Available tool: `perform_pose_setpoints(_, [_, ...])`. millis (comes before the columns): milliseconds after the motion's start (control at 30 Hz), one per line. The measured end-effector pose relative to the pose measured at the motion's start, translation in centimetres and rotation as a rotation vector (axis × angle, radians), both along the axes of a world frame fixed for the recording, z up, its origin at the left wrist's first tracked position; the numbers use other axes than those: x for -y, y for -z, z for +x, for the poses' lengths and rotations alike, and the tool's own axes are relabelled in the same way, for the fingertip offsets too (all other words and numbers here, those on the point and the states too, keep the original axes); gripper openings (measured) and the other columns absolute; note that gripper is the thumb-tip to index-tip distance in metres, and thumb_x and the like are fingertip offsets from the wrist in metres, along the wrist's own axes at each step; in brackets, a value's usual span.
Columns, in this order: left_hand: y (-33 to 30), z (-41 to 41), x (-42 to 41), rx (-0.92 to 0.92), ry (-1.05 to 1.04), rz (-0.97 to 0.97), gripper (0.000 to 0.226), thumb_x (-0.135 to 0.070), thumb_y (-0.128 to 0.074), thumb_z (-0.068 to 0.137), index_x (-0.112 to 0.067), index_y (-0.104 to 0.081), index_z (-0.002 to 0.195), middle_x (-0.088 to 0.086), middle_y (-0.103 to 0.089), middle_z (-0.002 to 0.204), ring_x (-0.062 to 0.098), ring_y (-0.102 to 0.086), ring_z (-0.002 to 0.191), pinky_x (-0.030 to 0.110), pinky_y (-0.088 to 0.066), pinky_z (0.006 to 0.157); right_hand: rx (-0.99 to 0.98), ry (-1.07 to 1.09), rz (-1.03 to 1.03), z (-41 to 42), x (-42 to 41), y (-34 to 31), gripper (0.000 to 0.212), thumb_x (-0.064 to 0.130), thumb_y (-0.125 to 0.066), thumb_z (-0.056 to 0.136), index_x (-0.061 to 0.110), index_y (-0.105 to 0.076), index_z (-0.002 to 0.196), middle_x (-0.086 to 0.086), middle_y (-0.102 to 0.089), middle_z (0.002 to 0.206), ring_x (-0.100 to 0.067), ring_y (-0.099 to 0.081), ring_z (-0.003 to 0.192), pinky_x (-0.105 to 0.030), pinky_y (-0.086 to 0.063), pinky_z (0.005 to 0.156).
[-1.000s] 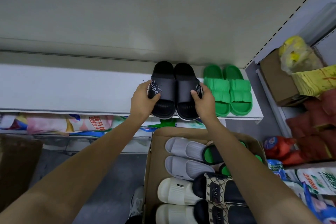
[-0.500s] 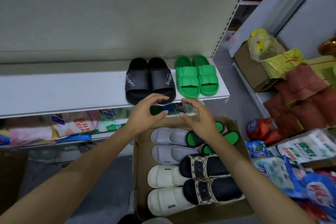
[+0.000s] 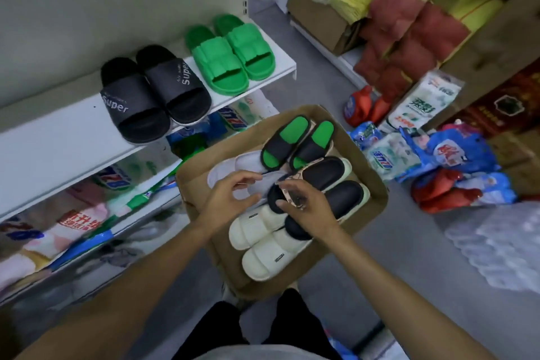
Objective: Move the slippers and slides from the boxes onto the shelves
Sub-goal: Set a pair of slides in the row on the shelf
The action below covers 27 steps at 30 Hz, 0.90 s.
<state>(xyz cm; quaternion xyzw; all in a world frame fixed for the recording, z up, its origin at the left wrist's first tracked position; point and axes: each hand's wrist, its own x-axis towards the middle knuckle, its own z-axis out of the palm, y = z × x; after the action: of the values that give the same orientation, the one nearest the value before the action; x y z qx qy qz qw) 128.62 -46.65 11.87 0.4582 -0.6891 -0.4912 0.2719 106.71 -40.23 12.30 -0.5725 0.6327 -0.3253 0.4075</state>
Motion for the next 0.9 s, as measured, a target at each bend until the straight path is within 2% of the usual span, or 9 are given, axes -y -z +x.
perform_pose_setpoints(167, [5.6, 1.2, -1.3, 0.077, 0.110, 0.202, 0.031, -0.008, -0.078, 0.085, -0.014, -0.068, 0.113, 0.000, -0.071, 0.116, 0.006, -0.065, 0.104, 0.020, -0.049, 0.092, 0.040, 0.259, 0.187, 2.3, -5.8, 4.7, 0.033, 0.030, -0.077, 0.084, 0.017, -0.068, 0.113, 0.004, -0.070, 0.112, -0.011, -0.066, 0.102, -0.028, -0.053, 0.091])
perform_pose_setpoints(300, [11.1, 2.5, -2.3, 0.201, 0.215, 0.326, 0.034, -0.014, -0.079, 0.085, -0.032, -0.065, 0.111, -0.005, -0.068, 0.122, 0.015, -0.063, 0.111, 0.037, -0.049, 0.100, 0.076, 0.470, 0.406, 4.4, -9.8, 9.3, 0.033, 0.026, -0.078, 0.084, 0.016, -0.066, 0.113, 0.004, -0.068, 0.111, -0.017, -0.065, 0.105, -0.039, -0.053, 0.092])
perform_pose_setpoints(400, [14.2, 2.3, -2.9, 0.314, 0.221, 0.380, 0.043, -0.015, -0.075, 0.089, -0.017, -0.058, 0.129, 0.004, -0.059, 0.136, 0.020, -0.052, 0.126, 0.044, -0.040, 0.111, 0.088, 0.516, 0.549, 5.6, -12.1, 13.5, 0.056, 0.040, -0.075, 0.081, 0.014, -0.058, 0.127, -0.003, -0.064, 0.118, -0.025, -0.062, 0.112, -0.048, -0.049, 0.098])
perform_pose_setpoints(500, [16.4, 1.1, -2.9, 0.439, 0.175, 0.455, 0.062, -0.021, -0.069, 0.094, -0.005, -0.042, 0.146, 0.011, -0.044, 0.152, 0.027, -0.040, 0.141, 0.038, -0.032, 0.115, 0.023, 0.511, 0.603, 6.5, -12.7, 15.8, 0.060, 0.034, -0.074, 0.085, 0.009, -0.051, 0.134, -0.008, -0.055, 0.125, -0.020, -0.053, 0.116, -0.034, -0.042, 0.101])
perform_pose_setpoints(567, [17.8, 0.3, -2.7, 0.451, 0.111, 0.516, 0.068, -0.026, -0.068, 0.094, -0.006, -0.036, 0.150, 0.012, -0.041, 0.155, 0.028, -0.038, 0.142, 0.037, -0.033, 0.114, 0.001, 0.554, 0.595, 6.7, -12.4, 16.9, 0.057, 0.028, -0.075, 0.084, 0.003, -0.051, 0.129, -0.012, -0.053, 0.126, -0.022, -0.047, 0.118, -0.034, -0.039, 0.098])
perform_pose_setpoints(633, [18.9, 0.1, -2.5, 0.478, 0.065, 0.508, 0.071, -0.035, -0.071, 0.091, -0.010, -0.038, 0.149, 0.011, -0.044, 0.152, 0.030, -0.043, 0.139, 0.042, -0.037, 0.112, 0.073, 0.652, 0.609, 6.8, -12.0, 17.8, 0.053, 0.030, -0.076, 0.081, 0.003, -0.055, 0.121, -0.015, -0.062, 0.119, -0.030, -0.056, 0.114, -0.039, -0.046, 0.094])
perform_pose_setpoints(700, [19.5, 0.5, -2.0, 0.513, 0.057, 0.497, 0.072, -0.045, -0.073, 0.087, -0.015, -0.043, 0.146, 0.008, -0.049, 0.148, 0.030, -0.048, 0.134, 0.044, -0.041, 0.109, 0.167, 0.728, 0.642, 6.7, -11.5, 18.2, 0.046, 0.028, -0.076, 0.083, 0.005, -0.057, 0.119, -0.012, -0.068, 0.115, -0.030, -0.063, 0.109, -0.039, -0.050, 0.089])
perform_pose_setpoints(800, [19.9, 1.1, -1.6, 0.484, 0.058, 0.515, 0.069, -0.045, -0.075, 0.085, -0.017, -0.047, 0.142, 0.006, -0.054, 0.142, 0.027, -0.052, 0.128, 0.038, -0.044, 0.102, 0.238, 0.780, 0.685, 6.1, -11.0, 17.4, 0.046, 0.028, -0.075, 0.086, 0.008, -0.057, 0.123, -0.009, -0.067, 0.121, -0.028, -0.062, 0.113, -0.040, -0.051, 0.092])
perform_pose_setpoints(900, [19.6, 1.1, -2.0, 0.456, 0.076, 0.558, 0.074, -0.045, -0.075, 0.086, -0.019, -0.042, 0.147, -0.002, -0.049, 0.139, 0.018, -0.047, 0.128, 0.032, -0.040, 0.102, 0.393, 0.848, 0.716, 5.8, -10.2, 17.1, 0.056, 0.023, -0.079, 0.082, 0.005, -0.057, 0.130, -0.004, -0.063, 0.126, -0.023, -0.059, 0.118, -0.034, -0.049, 0.092])
